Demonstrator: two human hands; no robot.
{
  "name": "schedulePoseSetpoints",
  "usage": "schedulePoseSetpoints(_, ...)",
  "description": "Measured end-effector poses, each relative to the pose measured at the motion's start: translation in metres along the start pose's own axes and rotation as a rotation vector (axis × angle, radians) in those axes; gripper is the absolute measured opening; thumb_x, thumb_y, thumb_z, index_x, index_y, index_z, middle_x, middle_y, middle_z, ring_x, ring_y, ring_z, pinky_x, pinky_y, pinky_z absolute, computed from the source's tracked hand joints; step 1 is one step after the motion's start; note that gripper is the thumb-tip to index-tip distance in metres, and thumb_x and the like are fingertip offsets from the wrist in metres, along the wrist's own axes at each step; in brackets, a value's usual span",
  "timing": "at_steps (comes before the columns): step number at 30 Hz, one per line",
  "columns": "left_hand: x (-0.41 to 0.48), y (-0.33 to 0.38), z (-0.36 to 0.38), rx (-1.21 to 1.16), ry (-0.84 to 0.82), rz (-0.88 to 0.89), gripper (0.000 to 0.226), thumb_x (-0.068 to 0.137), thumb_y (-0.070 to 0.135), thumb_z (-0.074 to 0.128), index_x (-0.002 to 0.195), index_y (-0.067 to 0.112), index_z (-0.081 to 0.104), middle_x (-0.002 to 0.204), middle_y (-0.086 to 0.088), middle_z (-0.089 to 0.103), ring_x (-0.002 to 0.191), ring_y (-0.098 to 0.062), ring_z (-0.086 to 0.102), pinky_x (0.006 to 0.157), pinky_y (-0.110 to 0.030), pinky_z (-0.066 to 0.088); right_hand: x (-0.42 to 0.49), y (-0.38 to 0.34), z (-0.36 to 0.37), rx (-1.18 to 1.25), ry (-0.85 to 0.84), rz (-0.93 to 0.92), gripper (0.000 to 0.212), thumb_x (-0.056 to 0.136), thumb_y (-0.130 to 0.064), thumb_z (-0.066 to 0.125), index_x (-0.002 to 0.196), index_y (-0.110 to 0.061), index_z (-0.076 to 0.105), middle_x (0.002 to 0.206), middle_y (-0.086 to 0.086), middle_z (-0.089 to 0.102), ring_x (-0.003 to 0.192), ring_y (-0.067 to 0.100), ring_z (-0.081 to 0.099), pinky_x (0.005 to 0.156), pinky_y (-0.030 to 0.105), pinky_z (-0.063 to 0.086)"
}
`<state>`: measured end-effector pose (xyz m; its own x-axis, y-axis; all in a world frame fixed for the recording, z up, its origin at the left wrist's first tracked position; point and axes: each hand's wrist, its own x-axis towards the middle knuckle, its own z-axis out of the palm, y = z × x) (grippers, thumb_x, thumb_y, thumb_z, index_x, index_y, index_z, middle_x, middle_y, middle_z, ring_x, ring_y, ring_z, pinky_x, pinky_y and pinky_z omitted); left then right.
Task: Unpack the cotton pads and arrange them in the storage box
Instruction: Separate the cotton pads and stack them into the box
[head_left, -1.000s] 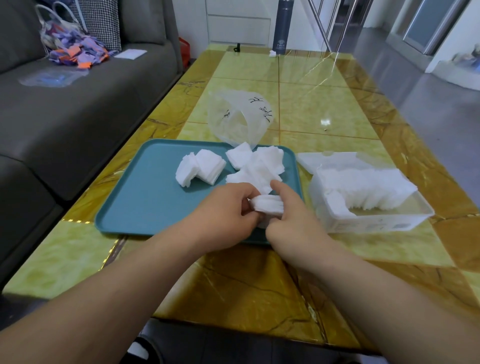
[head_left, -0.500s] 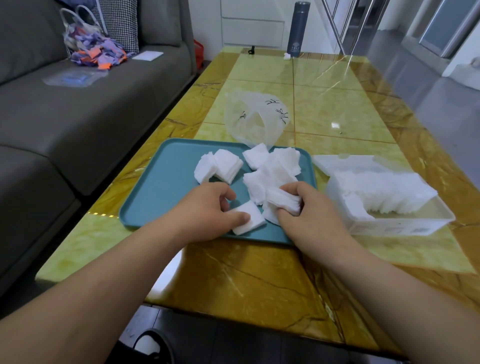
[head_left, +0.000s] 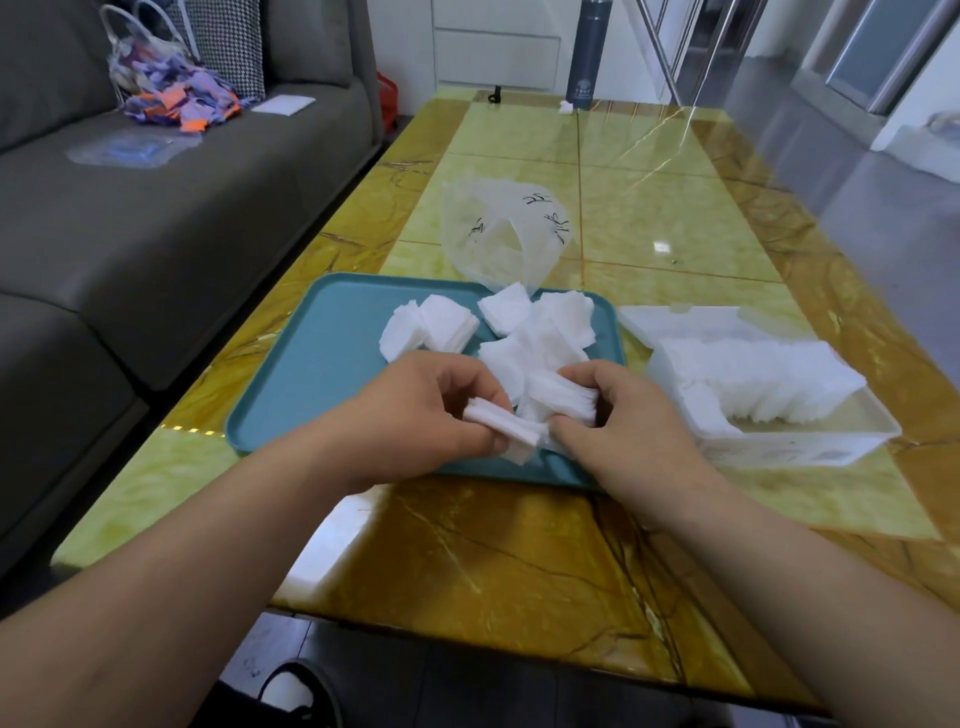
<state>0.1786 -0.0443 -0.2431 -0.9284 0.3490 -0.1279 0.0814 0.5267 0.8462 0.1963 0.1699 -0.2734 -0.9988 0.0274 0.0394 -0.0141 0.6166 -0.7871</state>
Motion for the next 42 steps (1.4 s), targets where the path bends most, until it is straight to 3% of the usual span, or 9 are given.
schedulePoseSetpoints(4,0.000,0.003,0.011,0.004,-0.046,0.078,0.017,0.081,0.008,0.085,0.091,0.021,0.082,0.082,0.011,0.076,0.070,0.008,0.063,0.063,-0.006,0.045,0.002,-0.001,-0.007,-0.021,-0.062,0.022,0.042,0.084,-0.021,0.081,0.120,-0.032,0.064,0.112,-0.016,0.067,0.102,0.006,0.064,0.092,0.028,0.053)
schedulePoseSetpoints(8,0.009,0.000,0.020,0.038,-0.030,0.071,0.021,0.080,0.010,0.085,0.093,0.025,0.079,0.083,0.011,0.077,0.071,-0.001,0.067,0.067,-0.010,0.051,0.001,0.003,-0.016,-0.039,-0.149,0.010,0.050,0.088,-0.012,0.074,0.135,-0.026,0.064,0.117,-0.013,0.070,0.105,0.006,0.066,0.094,0.026,0.055)
schedulePoseSetpoints(15,0.017,0.000,0.035,0.071,0.026,0.046,0.016,0.078,0.021,0.088,0.086,0.026,0.075,0.073,0.016,0.073,0.060,-0.002,0.060,0.057,-0.015,0.047,-0.001,0.005,-0.025,-0.005,-0.248,-0.049,0.038,0.090,-0.013,0.072,0.123,-0.031,0.072,0.108,-0.013,0.077,0.101,0.006,0.071,0.096,0.039,0.058)
schedulePoseSetpoints(19,0.019,-0.003,0.038,0.104,0.084,0.040,0.016,0.078,0.026,0.088,0.083,0.024,0.073,0.057,0.026,0.061,0.049,0.004,0.049,0.049,-0.007,0.036,-0.003,0.004,-0.030,0.028,-0.367,-0.051,0.055,0.073,-0.014,0.068,0.122,-0.038,0.067,0.113,-0.005,0.074,0.108,0.017,0.070,0.095,0.046,0.059)
schedulePoseSetpoints(22,0.022,-0.005,0.040,0.141,0.154,0.045,0.025,0.072,0.030,0.090,0.085,0.027,0.069,0.065,0.018,0.067,0.053,0.003,0.053,0.054,-0.016,0.043,-0.003,0.007,-0.025,-0.016,-0.313,-0.026,0.068,0.073,-0.030,0.084,0.136,-0.035,0.058,0.119,-0.011,0.070,0.108,0.010,0.068,0.098,0.039,0.057)
schedulePoseSetpoints(24,0.023,-0.006,0.039,0.155,0.172,0.024,0.040,0.068,0.034,0.092,0.095,0.032,0.062,0.075,0.008,0.069,0.061,-0.001,0.059,0.060,-0.027,0.052,-0.002,0.007,-0.020,-0.065,-0.233,-0.036,0.061,0.079,-0.030,0.084,0.135,-0.033,0.059,0.116,-0.013,0.068,0.104,0.007,0.067,0.095,0.031,0.056)
schedulePoseSetpoints(27,0.023,-0.006,0.038,0.149,0.081,-0.031,0.066,0.068,0.038,0.093,0.120,0.039,0.053,0.079,0.003,0.071,0.062,-0.001,0.062,0.055,-0.018,0.045,-0.002,0.003,-0.018,-0.091,-0.220,-0.035,0.044,0.086,-0.013,0.070,0.125,-0.033,0.064,0.108,-0.012,0.069,0.094,0.006,0.066,0.081,0.019,0.053)
schedulePoseSetpoints(32,0.023,-0.005,0.041,0.193,-0.004,0.004,0.028,0.079,0.038,0.085,0.101,0.032,0.069,0.079,0.001,0.070,0.062,-0.006,0.058,0.059,-0.024,0.047,-0.009,-0.003,-0.011,0.057,-0.184,0.088,0.062,0.084,0.002,0.060,0.135,-0.034,0.056,0.123,-0.012,0.061,0.104,0.003,0.059,0.073,0.005,0.045)
schedulePoseSetpoints(42,0.021,-0.002,0.044,0.166,0.000,0.025,0.017,0.086,0.031,0.075,0.100,0.031,0.066,0.083,0.002,0.071,0.075,-0.014,0.066,0.073,-0.040,0.056,-0.015,-0.018,0.006,0.220,-0.185,0.112,0.087,0.087,0.010,0.050,0.159,-0.033,0.028,0.152,-0.010,0.034,0.096,0.003,0.051,0.063,-0.005,0.040)
